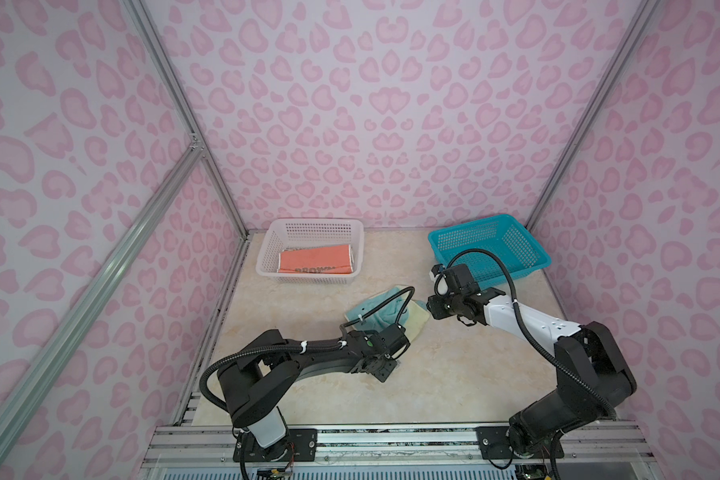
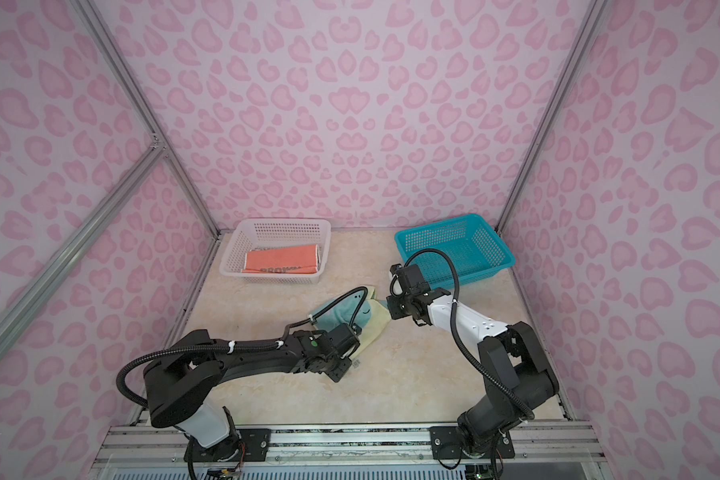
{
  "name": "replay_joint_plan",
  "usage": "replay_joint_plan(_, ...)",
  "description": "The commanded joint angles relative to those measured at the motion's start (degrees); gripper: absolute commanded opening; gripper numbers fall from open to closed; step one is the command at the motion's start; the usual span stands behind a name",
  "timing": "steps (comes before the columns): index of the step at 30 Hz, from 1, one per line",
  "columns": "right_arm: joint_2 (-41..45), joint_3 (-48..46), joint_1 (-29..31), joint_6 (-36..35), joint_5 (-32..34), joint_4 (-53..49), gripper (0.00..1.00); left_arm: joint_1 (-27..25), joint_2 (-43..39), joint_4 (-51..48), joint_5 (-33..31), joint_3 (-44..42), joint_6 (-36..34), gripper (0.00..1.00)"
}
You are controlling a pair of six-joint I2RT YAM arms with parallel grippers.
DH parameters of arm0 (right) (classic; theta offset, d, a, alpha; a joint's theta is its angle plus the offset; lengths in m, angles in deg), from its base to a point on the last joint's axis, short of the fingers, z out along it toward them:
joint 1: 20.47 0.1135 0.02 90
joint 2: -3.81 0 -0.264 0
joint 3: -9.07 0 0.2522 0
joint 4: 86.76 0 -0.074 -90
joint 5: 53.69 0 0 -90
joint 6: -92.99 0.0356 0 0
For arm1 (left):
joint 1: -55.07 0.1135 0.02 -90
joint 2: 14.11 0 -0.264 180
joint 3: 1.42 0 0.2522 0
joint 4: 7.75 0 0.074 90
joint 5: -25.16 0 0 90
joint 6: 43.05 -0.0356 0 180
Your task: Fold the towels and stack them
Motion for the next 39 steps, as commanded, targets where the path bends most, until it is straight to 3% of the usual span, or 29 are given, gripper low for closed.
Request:
replay_joint_plan(1, -0.43, -0.6, -0.15, 0.25, -0.41, 0.64, 0.49, -0.04, 1.23, -1.4, -0.41, 0.28, 0.08, 0.24)
replay_joint_plan(5, -0.18, -0.72, -0.41, 0.04, -0.46, 0.49, 0.49, -0.03, 0.2, -1.97, -1.63, 0.38, 0.19, 0.03)
replay_joint_plan(11, 0.02, -0.4, -0.59, -0.56, -1.08, 0.7, 0.5, 0.04, -4.3, -4.56, -1.79, 1.59, -0.56, 0.03)
replay_joint_plan(14, -0.15, -0.05, -0.58, -1.36, -2.27, 0.87, 0.5, 0.06, -6.84, -6.22, -2.3, 2.84, -0.9, 0.08)
replay_joint_plan(18, 0.43, -0.61, -0.5, -3.19, -4.77, 2.88, 0.49, 0.39, -9.92, -7.65, -3.73, 4.35, -0.62, 0.03)
replay_joint_plan(21, 1.95, -2.14, -0.33, -5.45, -6.51, 5.93, 0.48, 1.18, -11.9, -8.45, -6.52, 5.32, 0.72, 0.03)
replay_joint_plan(25, 4.53, -4.14, 0.17, -10.91, -10.35, 9.62, 0.48, 4.1, -14.14, -9.49, -4.43, 5.89, 2.08, 0.03)
replay_joint_plan(30, 7.19, -5.54, 3.99, -22.33, -14.78, 9.73, 0.49, 6.76, -16.05, -10.17, -3.1, 4.98, 3.28, 0.03)
replay_joint_plan(34, 9.62, -10.02, 10.86, -32.53, -13.45, 14.88, 0.5, 8.01, -17.15, -9.73, -1.4, 4.33, 3.88, 0.03)
replay_joint_plan(39, 8.76, -12.06, 14.21, -30.61, -15.79, 21.22, 0.5, 9.23, -17.96, -9.31, 0.6, 3.99, 4.19, 0.03)
